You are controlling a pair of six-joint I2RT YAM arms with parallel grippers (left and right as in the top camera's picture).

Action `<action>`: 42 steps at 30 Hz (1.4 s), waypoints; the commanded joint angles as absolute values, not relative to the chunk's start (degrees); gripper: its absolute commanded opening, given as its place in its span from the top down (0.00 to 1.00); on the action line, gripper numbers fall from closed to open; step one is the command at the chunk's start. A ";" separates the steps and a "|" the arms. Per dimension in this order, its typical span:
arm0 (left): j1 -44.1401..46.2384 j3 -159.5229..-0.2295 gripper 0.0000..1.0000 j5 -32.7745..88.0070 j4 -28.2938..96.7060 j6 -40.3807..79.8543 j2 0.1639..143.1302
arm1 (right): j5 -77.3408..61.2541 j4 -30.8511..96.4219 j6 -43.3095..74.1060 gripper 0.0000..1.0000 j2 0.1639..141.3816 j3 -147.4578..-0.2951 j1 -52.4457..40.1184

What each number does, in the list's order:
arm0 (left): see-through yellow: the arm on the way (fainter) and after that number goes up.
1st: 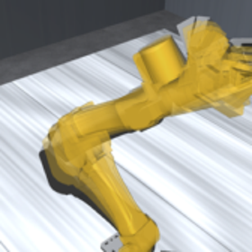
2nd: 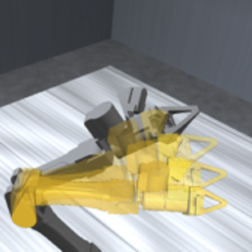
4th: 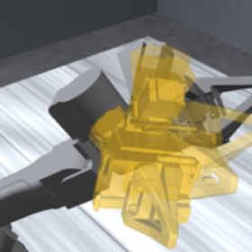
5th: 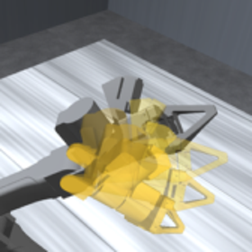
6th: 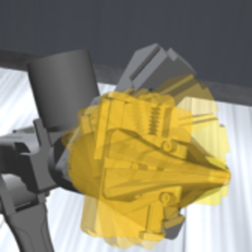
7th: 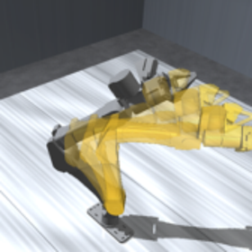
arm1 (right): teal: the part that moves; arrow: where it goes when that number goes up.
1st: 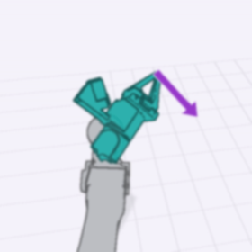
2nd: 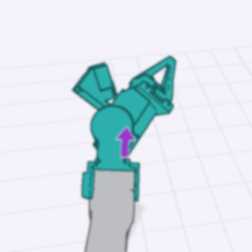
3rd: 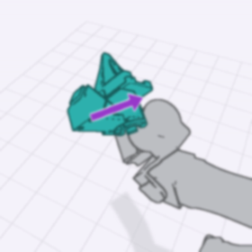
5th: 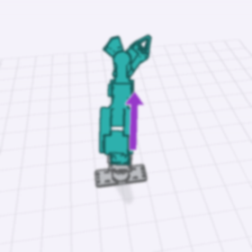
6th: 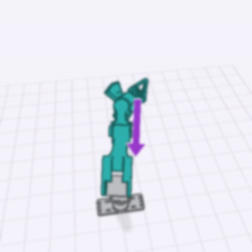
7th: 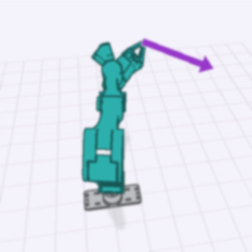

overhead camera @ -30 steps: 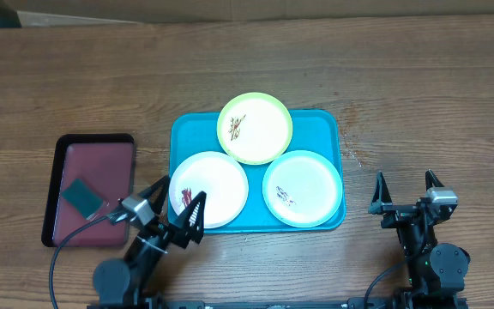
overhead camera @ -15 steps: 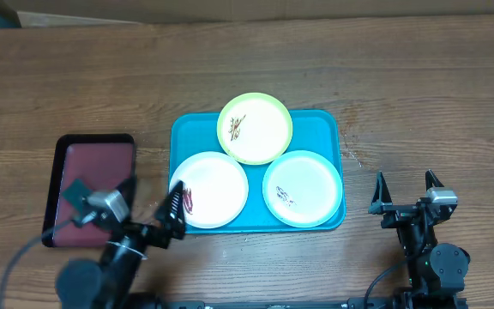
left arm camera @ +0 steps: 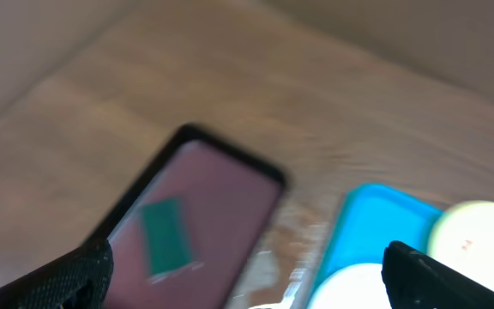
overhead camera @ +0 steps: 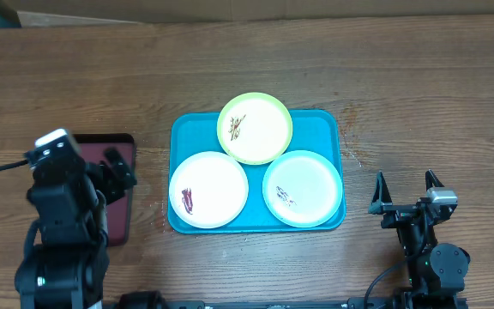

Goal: Clean dirty plates on tray and stack at the side
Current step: 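Move the left gripper over the red mat toward the green sponge, then lower the left gripper and grasp the green sponge on the mat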

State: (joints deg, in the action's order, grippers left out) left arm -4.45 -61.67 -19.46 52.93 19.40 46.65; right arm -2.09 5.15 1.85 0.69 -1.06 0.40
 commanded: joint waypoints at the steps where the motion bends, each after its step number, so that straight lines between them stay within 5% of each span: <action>1: -8.64 -62.72 0.00 -32.56 54.08 27.99 48.62 | -1.54 4.82 1.67 0.00 0.16 -0.47 0.71; 11: -26.94 -62.72 0.00 -20.27 53.34 28.77 59.66 | -1.54 4.82 1.67 0.00 0.16 -0.47 0.71; 32: -28.27 -62.72 0.00 -10.41 55.22 26.79 92.73 | -1.54 4.82 1.67 0.00 0.16 -0.47 0.71; 42: -36.88 -62.72 0.00 2.13 52.53 19.62 102.00 | -1.54 4.82 1.67 0.00 0.16 -0.47 0.71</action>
